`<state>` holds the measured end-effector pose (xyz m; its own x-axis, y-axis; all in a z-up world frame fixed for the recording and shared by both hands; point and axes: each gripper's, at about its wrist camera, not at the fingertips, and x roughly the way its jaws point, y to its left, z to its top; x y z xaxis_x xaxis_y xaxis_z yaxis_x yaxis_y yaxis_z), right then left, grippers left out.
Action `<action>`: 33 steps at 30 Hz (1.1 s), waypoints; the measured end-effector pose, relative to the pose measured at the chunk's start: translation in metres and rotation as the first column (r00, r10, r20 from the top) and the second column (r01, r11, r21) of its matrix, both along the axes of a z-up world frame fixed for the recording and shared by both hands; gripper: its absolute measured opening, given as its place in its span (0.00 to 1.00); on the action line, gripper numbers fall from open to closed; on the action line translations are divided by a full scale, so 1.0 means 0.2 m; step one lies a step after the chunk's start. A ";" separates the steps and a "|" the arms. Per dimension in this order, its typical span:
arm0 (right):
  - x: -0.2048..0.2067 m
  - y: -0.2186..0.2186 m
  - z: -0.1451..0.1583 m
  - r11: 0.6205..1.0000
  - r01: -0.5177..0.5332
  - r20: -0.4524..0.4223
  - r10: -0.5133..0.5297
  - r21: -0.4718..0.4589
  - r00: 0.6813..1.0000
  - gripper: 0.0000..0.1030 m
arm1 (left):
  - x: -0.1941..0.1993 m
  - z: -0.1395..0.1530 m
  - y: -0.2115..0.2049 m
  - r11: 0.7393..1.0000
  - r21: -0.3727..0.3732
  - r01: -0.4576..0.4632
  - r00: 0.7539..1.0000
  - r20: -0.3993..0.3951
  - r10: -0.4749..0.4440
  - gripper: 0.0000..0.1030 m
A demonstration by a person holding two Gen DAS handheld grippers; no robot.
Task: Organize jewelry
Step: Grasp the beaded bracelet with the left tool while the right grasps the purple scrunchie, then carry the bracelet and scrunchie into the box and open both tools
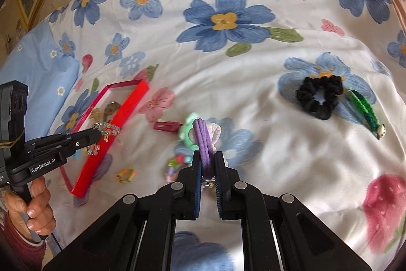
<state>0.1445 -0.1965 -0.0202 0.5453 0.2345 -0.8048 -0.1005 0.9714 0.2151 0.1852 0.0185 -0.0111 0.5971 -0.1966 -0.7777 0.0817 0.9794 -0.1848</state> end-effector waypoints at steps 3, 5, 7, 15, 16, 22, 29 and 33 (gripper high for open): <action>0.00 0.09 0.01 0.999 -0.036 0.003 0.036 0.009 0.999 0.08 | -0.07 0.04 0.07 1.000 -0.010 -0.022 1.000 0.015 0.022 0.07; 0.00 0.15 0.02 0.998 -0.060 0.005 0.060 0.016 0.998 0.08 | -0.12 0.07 0.13 0.999 -0.018 -0.040 0.999 0.023 0.041 0.07; 0.01 0.21 0.03 0.996 -0.083 0.008 0.083 0.019 0.997 0.08 | -0.16 0.09 0.19 0.998 -0.024 -0.061 0.998 0.031 0.062 0.07; 0.03 0.42 0.04 0.986 -0.163 0.004 0.163 0.042 0.987 0.08 | -0.29 0.12 0.38 0.990 -0.031 -0.136 0.990 0.042 0.138 0.07; 0.03 0.45 0.04 0.984 -0.171 0.004 0.171 0.046 0.985 0.08 | -0.30 0.12 0.40 0.989 -0.032 -0.142 0.989 0.044 0.143 0.07; 0.06 0.60 0.03 0.973 -0.223 0.003 0.223 0.062 0.975 0.08 | -0.34 0.12 0.53 0.982 -0.032 -0.185 0.982 0.041 0.186 0.07; 0.11 0.77 0.00 0.957 -0.280 -0.008 0.281 0.081 0.960 0.09 | -0.35 0.07 0.66 0.971 -0.035 -0.236 0.971 0.021 0.237 0.07; 0.17 0.87 -0.03 0.947 -0.309 -0.019 0.312 0.090 0.950 0.09 | -0.30 0.03 0.72 0.965 -0.040 -0.260 0.966 0.002 0.260 0.07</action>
